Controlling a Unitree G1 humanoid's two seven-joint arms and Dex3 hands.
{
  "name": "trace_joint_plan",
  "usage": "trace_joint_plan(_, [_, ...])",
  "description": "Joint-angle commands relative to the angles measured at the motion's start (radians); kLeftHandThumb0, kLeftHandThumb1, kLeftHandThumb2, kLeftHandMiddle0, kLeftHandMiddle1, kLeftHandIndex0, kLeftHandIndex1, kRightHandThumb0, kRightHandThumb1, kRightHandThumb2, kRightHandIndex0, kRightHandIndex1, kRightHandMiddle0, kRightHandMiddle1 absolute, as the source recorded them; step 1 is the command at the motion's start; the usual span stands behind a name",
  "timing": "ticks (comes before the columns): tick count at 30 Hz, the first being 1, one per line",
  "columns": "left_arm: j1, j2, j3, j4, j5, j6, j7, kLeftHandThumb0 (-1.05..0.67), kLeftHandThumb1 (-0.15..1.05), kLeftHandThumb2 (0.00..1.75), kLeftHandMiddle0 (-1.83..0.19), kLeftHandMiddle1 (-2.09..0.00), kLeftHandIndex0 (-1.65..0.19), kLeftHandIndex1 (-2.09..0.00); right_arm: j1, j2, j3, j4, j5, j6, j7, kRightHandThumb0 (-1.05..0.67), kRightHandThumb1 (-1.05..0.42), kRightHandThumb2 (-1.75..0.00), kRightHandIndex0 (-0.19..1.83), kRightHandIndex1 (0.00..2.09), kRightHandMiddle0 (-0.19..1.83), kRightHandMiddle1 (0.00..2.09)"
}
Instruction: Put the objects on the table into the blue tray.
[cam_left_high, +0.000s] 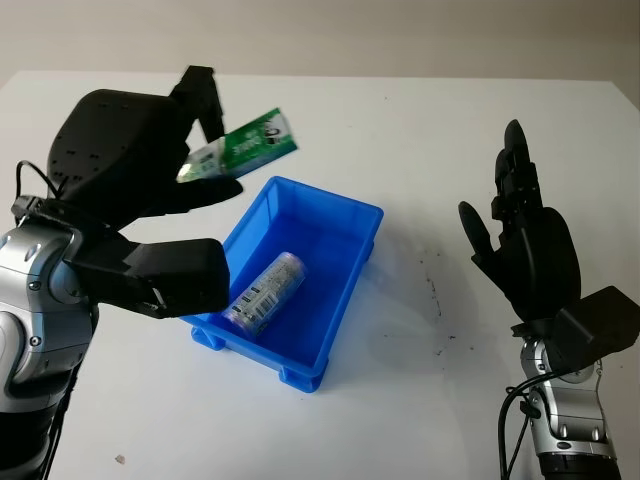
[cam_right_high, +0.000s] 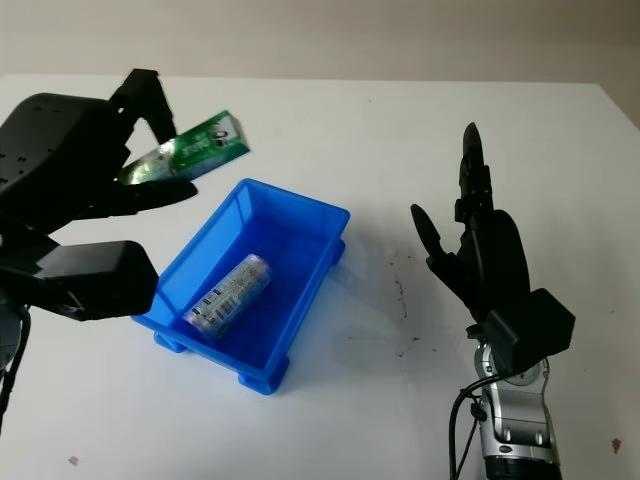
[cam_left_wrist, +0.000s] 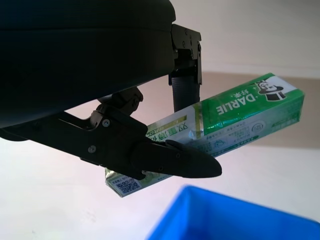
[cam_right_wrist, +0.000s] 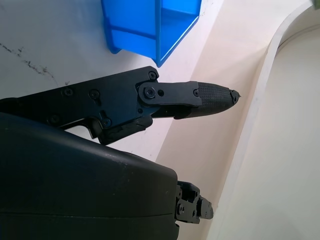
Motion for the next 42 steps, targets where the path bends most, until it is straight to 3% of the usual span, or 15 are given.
trace_joint_plan(1, [-0.032,0.01,-0.029,-0.026,-0.028,0.01,-0.064,-0.33,1.05,0.32,-0.79,-2.09,-0.32,-2.09,0.007,-0.009,-0.008,-0.017,0.003,0.0,0.0,-0.62,-1.05,-0.36,-0.19,0.05,-0.16,0.05])
trace_joint_plan(9, [-0.046,0.018,-0.137,0.038,-0.011,-0.066,-0.136,-0.38,1.05,0.32,-1.01,-2.09,-0.54,-2.09,0.028,-0.005,-0.012,-0.048,0.003,0.02,-0.008,-0.61,-1.05,-0.35,-0.19,0.04,-0.16,0.06])
trace_joint_plan(22, [-0.007,-0.044,-0.184,0.143,0.011,-0.097,-0.066,-0.37,1.05,0.3,-1.18,-2.09,-0.61,-2.09,0.056,-0.007,-0.011,-0.061,-0.007,0.014,-0.011,-0.64,-1.05,-0.34,-0.18,0.05,-0.15,0.06])
trace_joint_plan(23, [-0.003,-0.056,-0.182,0.153,0.011,-0.095,-0.048,-0.38,1.05,0.28,-1.16,-2.09,-0.57,-2.09,0.058,-0.007,-0.01,-0.064,-0.009,0.016,-0.012,-0.64,-1.05,-0.34,-0.18,0.05,-0.14,0.06])
trace_joint_plan(24, [-0.003,-0.062,-0.182,0.163,0.013,-0.092,-0.039,-0.41,1.05,0.3,-1.03,-2.09,-0.41,-2.09,0.059,-0.006,-0.01,-0.067,-0.01,0.018,-0.013,-0.64,-1.05,-0.34,-0.18,0.05,-0.14,0.06])
trace_joint_plan(25, [-0.007,-0.064,-0.183,0.171,0.012,-0.084,-0.044,-0.5,1.05,0.33,-0.51,-2.04,-0.06,-1.9,0.06,-0.006,-0.009,-0.066,-0.014,0.018,-0.015,-0.64,-1.05,-0.34,-0.18,0.05,-0.14,0.06])
trace_joint_plan(26, [-0.011,-0.069,-0.18,0.179,-0.004,-0.072,-0.057,-0.56,1.05,0.35,-0.2,-1.94,0.06,-1.61,0.061,-0.006,-0.01,-0.067,-0.016,0.018,-0.017,-0.64,-1.05,-0.34,-0.17,0.05,-0.14,0.06])
trace_joint_plan(27, [-0.014,-0.075,-0.176,0.185,-0.021,-0.059,-0.068,-0.61,1.05,0.35,-0.03,-1.62,0.13,-1.21,0.061,-0.006,-0.01,-0.066,-0.017,0.016,-0.017,-0.64,-1.05,-0.34,-0.17,0.06,-0.13,0.06])
trace_joint_plan(28, [-0.016,-0.081,-0.173,0.186,-0.034,-0.044,-0.074,-0.68,1.05,0.37,0.03,-1.06,0.15,-0.71,0.062,-0.006,-0.01,-0.064,-0.018,0.011,-0.017,-0.64,-1.05,-0.34,-0.17,0.06,-0.13,0.06])
trace_joint_plan(29, [-0.015,-0.089,-0.168,0.186,-0.051,-0.034,-0.074,-0.73,1.05,0.38,-0.02,-0.69,0.13,-0.44,0.063,-0.006,-0.01,-0.064,-0.018,0.011,-0.017,-0.63,-1.05,-0.34,-0.17,0.05,-0.14,0.06])
trace_joint_plan(31, [-0.017,-0.101,-0.157,0.186,-0.089,-0.014,-0.075,-0.76,1.05,0.4,0.05,-0.22,0.17,-0.13,0.064,-0.005,-0.01,-0.068,-0.019,0.014,-0.018,-0.63,-1.05,-0.35,-0.17,0.05,-0.14,0.06])
trace_joint_plan(34, [-0.029,-0.125,-0.124,0.184,-0.185,0.04,-0.097,-0.73,1.05,0.4,0.17,-0.03,0.19,-0.01,0.063,-0.004,-0.01,-0.066,-0.021,0.011,-0.02,-0.63,-1.05,-0.35,-0.17,0.05,-0.14,0.06])
trace_joint_plan(39, [-0.044,-0.169,-0.036,0.181,-0.382,0.096,-0.095,-0.72,1.05,0.43,0.19,0.0,0.19,0.0,0.057,0.001,-0.007,-0.062,-0.01,0.012,-0.017,-0.63,-1.05,-0.34,-0.18,0.05,-0.14,0.05])
trace_joint_plan(42, [-0.044,-0.219,0.046,0.21,-0.531,0.054,-0.047,-0.75,1.05,0.46,0.19,0.0,0.19,0.0,0.049,0.003,-0.002,-0.057,-0.013,0.01,-0.019,-0.63,-1.05,-0.35,-0.18,0.05,-0.14,0.05])
